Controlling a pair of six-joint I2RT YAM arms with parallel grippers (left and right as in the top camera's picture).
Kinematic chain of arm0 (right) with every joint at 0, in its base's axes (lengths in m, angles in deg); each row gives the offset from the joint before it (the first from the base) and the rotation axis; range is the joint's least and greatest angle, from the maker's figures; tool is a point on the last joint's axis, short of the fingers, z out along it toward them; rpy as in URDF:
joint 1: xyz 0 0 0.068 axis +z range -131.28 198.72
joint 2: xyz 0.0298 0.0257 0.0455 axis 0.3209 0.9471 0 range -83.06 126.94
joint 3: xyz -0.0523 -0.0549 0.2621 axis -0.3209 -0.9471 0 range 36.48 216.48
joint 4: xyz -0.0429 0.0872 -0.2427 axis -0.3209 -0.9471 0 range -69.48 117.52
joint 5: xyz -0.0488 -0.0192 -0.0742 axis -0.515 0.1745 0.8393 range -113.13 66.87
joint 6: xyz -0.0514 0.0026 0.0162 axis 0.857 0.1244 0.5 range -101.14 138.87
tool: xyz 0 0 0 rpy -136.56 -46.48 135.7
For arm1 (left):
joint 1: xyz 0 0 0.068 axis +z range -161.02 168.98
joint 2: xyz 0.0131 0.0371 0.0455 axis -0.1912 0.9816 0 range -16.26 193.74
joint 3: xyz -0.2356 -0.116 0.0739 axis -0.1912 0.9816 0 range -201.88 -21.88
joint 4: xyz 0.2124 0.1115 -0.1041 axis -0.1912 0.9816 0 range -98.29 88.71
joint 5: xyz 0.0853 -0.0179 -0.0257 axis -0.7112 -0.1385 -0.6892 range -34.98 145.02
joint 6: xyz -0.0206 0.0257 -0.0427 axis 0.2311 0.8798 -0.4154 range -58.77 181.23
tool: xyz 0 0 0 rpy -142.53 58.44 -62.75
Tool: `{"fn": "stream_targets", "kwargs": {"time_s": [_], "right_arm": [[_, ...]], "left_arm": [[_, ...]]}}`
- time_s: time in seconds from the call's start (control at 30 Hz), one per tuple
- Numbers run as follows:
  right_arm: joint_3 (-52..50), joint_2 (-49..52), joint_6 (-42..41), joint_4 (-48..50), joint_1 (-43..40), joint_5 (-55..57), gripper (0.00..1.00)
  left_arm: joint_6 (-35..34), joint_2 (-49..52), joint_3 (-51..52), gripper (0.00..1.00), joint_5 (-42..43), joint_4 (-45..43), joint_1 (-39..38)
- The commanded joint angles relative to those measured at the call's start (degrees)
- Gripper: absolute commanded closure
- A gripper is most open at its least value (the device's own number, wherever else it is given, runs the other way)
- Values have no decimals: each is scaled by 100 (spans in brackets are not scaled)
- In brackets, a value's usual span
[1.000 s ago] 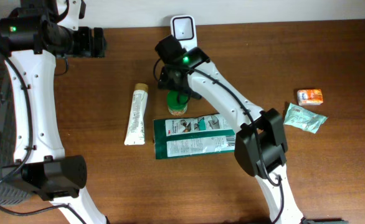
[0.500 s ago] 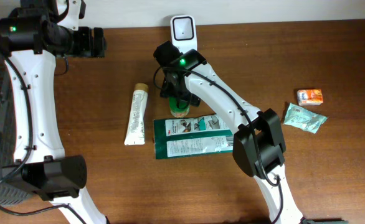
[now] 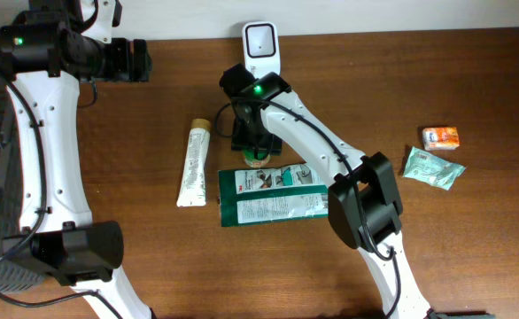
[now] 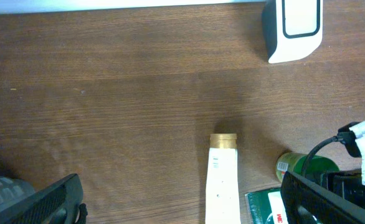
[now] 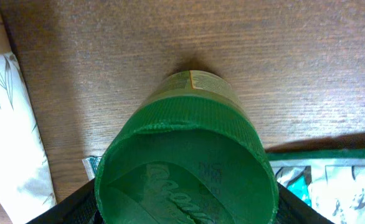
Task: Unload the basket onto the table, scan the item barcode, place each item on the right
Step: 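Close the right gripper around the green jar's lid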
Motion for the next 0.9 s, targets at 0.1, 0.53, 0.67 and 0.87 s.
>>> {"fn": "stream_targets", "kwargs": {"time_s": [0.1, 0.53, 0.67, 0.87], "right_arm": [[-17, 74, 1471, -24, -315, -63, 38], [1075, 76, 6902, -815, -389, -435, 47], [1032, 87, 7853, -831, -389, -433, 49], [713, 105, 8253, -796, -496, -306, 41]], "left_arm": [[96, -48, -24, 1, 57, -11, 0], [98, -48, -24, 1, 57, -11, 0], [96, -48, -24, 1, 57, -11, 0], [98, -48, -24, 1, 57, -11, 0]]}}
